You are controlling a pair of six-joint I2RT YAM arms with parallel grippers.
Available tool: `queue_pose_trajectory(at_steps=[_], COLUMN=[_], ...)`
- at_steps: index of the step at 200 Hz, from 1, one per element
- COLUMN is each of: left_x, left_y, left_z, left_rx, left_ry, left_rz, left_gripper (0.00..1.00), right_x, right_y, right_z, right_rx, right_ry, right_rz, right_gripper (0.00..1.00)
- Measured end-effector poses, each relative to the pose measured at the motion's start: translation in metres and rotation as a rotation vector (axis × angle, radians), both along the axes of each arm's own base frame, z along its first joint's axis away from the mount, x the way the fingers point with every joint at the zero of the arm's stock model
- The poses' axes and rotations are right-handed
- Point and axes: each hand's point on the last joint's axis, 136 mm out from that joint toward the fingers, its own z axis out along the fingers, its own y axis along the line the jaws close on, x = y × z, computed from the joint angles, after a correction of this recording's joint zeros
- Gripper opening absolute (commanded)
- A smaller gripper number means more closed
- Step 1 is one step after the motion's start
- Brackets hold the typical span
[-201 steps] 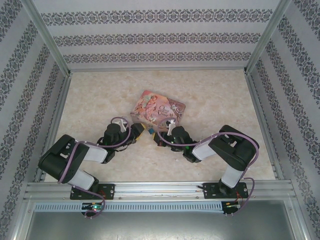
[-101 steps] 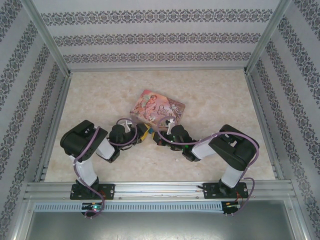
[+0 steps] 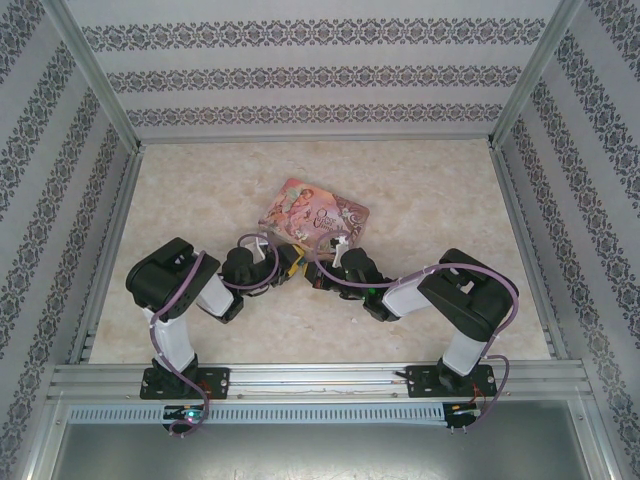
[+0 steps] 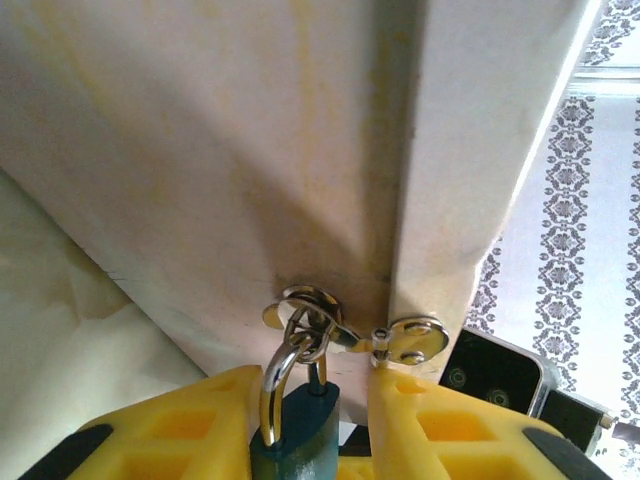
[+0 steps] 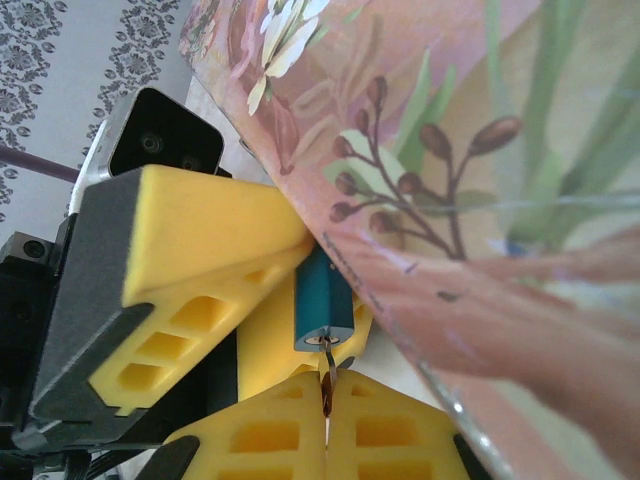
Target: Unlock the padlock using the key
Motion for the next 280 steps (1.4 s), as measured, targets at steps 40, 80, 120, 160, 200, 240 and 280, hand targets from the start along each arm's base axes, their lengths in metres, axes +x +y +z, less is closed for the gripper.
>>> queue_pose_trajectory(at_steps=[40,80,120,160,200,240,280], left_x=[0.0,0.0,0.002,0.0,-0.004,-0.013,-0.021], left_y=[0.0,-0.001,-0.003,-0.008,-0.003,0.003,-0.002], left_z=[0.0,0.015,0.03,0.057,0.081,0.073,0.065], left_rx=[0.004,0.009,0.026,0.064,0.122,0.162,0.181], left_ry=[0.0,-0.014,-0.002,0.014,0.034,0.106,0.212], left_rz=[0.001,-0.005,-0.003,0.001,0.03,0.036,0.03], left_gripper=[0.1,0.1,0.08,0.0,0.0,0.0,0.0], right_x=[0.001,0.0,-0.008,-0.027,-0.04,-0.044,-0.044], right_y=[-0.002,-0.01,-0.032,-0.055,-0.082,-0.09,-0.077], right_z=[0.005,0.024,0.052,0.098,0.136,0.139,0.135], right_rx=[0.01,0.027,-0.009,-0.202,-0.444,-0.704,-0.918], right_ry=[-0.004,-0.056,-0.176,-0.465,-0.792,-1.035,-1.212], right_rz=[-0.008,-0.027,-0.046,-0.003,0.048,0.167,0.347], right_gripper=[0.1,0.26,0.35,0.45,0.48,0.55,0.61])
